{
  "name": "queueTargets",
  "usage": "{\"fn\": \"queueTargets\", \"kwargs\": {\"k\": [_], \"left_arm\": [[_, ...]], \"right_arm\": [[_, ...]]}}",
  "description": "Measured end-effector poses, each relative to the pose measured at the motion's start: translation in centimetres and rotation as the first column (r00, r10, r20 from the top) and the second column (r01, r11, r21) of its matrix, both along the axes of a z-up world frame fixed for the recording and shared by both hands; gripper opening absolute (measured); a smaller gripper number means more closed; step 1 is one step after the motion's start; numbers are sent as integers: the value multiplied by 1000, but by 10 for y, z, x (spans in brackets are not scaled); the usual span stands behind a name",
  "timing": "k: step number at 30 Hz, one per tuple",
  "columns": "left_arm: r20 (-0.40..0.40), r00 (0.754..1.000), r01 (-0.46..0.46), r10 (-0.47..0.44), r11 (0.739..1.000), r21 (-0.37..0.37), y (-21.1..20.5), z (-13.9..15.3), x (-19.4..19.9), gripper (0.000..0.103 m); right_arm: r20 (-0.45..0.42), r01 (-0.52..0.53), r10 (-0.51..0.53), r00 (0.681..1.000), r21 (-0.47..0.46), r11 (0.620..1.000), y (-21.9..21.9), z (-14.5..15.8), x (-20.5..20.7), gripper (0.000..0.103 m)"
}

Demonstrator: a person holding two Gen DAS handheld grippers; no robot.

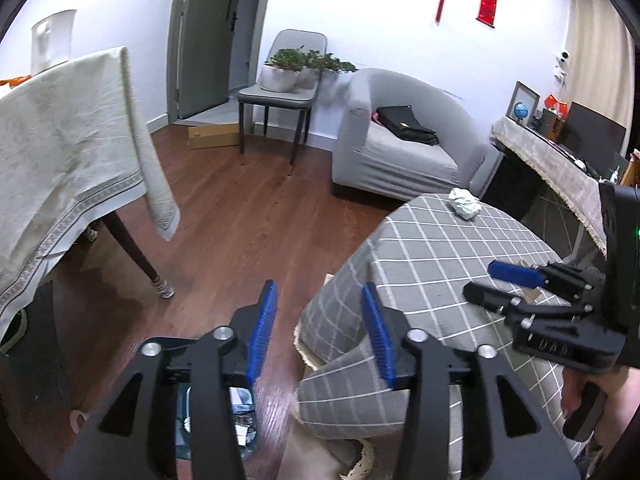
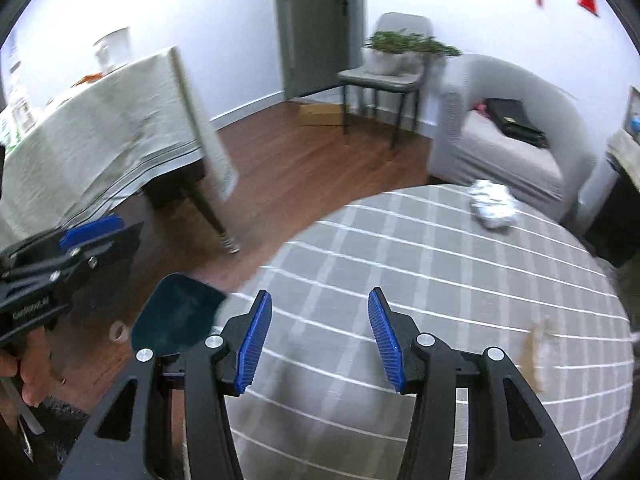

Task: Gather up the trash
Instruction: 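Move both open tools back over the table toward the foil ball, then grasp the cardboard ring with the right tool while the left tool grasps the foil ball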

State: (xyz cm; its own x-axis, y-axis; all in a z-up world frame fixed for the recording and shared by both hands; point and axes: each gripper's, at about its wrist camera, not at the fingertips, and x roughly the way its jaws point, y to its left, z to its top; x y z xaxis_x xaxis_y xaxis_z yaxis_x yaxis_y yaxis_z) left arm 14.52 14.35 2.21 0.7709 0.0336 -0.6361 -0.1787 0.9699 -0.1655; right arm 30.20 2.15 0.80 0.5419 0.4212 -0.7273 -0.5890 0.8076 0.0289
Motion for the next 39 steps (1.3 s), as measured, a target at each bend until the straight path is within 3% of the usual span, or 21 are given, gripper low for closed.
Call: {"fn": "queueTargets", "kwargs": {"k": [4,10,16,21,29,39], "left_arm": [[3,1000,22,-22,1000,-19,-15,-3,8,58],[-10,999,45,-45,999,-17,-33,-18,25,60],[-56,998,30,-34,997,-72,-41,-31,52,69],[-60,997,55,-57,998,-22,-53,-24,79,73],[-42,990,133,-133,991,-1,-81,-3,127,81],[-84,963,261,-257,964,50,-133,-7,186,82]], "right_arm": [[39,73,-72,997,-31,997,-30,0,7,63],[73,181,-175,982,-75,981,-90,-5,18,64],[75,243,-237,969,-94,965,-124,-12,29,67],[41,252,-249,968,-97,963,-131,-20,42,68],[-12,242,-244,970,-92,966,-123,-29,50,68],[-77,276,-283,956,-84,957,-134,-44,68,45]]}}
